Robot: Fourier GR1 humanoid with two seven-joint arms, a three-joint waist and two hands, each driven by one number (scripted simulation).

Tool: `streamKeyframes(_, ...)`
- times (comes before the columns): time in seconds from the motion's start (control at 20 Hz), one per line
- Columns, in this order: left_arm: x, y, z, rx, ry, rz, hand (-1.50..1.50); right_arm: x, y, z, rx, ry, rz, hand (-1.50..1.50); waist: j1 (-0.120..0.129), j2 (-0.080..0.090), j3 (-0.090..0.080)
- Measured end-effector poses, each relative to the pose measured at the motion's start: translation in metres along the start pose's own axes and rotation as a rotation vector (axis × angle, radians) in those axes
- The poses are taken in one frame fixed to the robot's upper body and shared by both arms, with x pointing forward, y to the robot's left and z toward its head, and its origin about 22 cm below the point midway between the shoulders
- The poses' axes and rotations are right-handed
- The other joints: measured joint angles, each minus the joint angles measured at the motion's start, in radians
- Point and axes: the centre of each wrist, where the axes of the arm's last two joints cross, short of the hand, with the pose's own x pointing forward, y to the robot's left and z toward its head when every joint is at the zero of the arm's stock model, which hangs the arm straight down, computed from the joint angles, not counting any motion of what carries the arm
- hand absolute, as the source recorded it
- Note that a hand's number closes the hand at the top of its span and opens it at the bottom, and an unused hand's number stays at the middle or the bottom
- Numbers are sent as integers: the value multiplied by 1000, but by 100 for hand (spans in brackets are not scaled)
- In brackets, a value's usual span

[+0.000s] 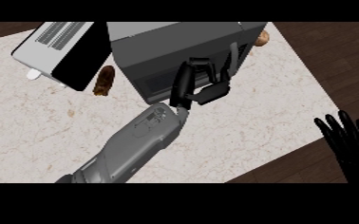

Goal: Pick up the milk, place it into the microwave and close the microwave

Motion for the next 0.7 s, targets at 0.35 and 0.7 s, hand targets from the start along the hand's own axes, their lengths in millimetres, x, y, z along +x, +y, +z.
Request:
streamKeyframes(0.35,-2,1,0,25,-26,9,150,10,1,-4,32,-9,-21,-150,-10,1,1)
streamKeyframes(0.7,-5,2,0,48,-46,15,150,24,-2,-9,52,-31,-11,-150,-21,0,3)
